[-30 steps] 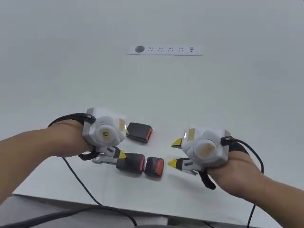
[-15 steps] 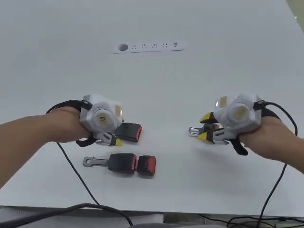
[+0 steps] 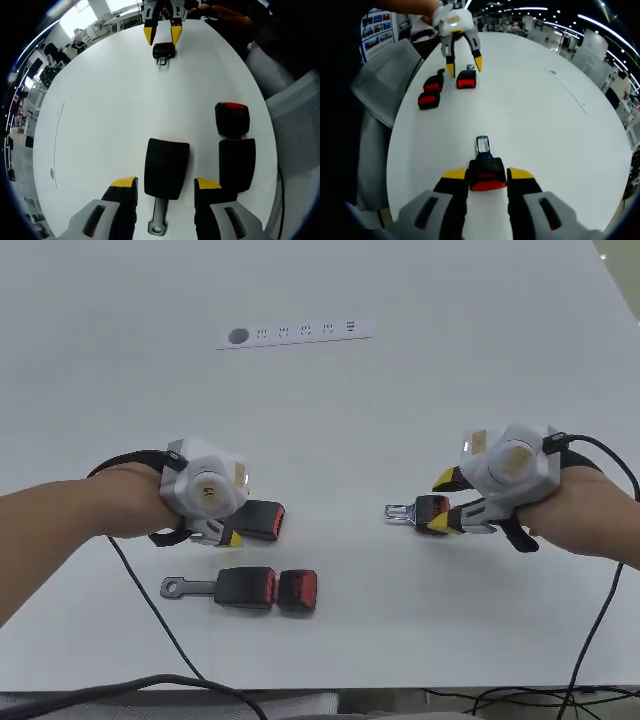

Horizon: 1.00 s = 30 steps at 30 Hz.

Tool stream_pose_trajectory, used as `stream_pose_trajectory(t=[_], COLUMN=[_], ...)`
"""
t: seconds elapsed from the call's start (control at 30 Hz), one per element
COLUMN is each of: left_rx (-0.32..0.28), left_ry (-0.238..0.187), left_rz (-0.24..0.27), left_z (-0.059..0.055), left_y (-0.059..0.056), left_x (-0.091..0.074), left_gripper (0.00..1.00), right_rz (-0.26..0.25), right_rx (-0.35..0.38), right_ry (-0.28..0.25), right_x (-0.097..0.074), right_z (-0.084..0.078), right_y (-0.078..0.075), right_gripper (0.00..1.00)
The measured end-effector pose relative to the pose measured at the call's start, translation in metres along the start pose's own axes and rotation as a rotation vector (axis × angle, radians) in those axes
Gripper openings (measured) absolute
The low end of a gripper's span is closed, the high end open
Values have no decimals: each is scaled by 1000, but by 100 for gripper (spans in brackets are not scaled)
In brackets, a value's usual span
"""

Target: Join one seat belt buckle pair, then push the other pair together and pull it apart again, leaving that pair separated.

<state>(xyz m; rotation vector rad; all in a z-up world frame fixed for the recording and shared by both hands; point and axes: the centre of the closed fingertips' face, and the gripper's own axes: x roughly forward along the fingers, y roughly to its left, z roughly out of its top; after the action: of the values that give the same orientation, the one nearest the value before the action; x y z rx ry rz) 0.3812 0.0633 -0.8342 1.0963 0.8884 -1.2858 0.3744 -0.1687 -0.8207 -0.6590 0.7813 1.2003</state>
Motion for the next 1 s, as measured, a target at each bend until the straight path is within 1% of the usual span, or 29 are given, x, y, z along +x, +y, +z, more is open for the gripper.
stream_pose_trajectory(t=[0.1, 0.13, 0.2, 0.3, 0.33, 0.37, 0.43, 0.47, 0.53, 0.6, 0.77, 1.0], left_rx=[8, 11, 5, 0, -1, 1, 4, -1, 6, -7, -9, -33], left_ry=[13, 20, 19, 18, 17, 16, 15, 12, 18, 18, 26, 30], left_rz=[-1, 5, 10, 9, 7, 8, 11, 8, 15, 20, 21, 20], left_z=[-4, -7, -9, -11, -12, -13, -14, -14, -16, -16, -18, -19], left_y=[1, 4, 5, 6, 6, 7, 9, 8, 9, 9, 10, 10], left_x=[2, 4, 5, 6, 7, 8, 10, 10, 11, 11, 12, 13], left_gripper=[45, 44, 43, 40, 39, 38, 33, 33, 32, 32, 32, 31], right_rz=[13, 16, 18, 26, 28, 27, 31, 34, 41, 48, 58, 47], right_rx=[-4, -7, -19, -29, -39, -69, -79, -75, -81, -82, -96, -102], right_ry=[13, 25, 32, 38, 42, 50, 47, 51, 54, 53, 59, 65], right_x=[4, 6, 7, 15, 16, 17, 19, 20, 20, 19, 19, 19], right_z=[-4, -6, -8, -16, -17, -18, -19, -19, -19, -19, -19, -17], right_y=[1, 2, 1, -3, -3, -3, -3, -5, -5, -5, -4, -3], right_gripper=[31, 31, 32, 33, 33, 33, 32, 32, 32, 32, 31, 32])
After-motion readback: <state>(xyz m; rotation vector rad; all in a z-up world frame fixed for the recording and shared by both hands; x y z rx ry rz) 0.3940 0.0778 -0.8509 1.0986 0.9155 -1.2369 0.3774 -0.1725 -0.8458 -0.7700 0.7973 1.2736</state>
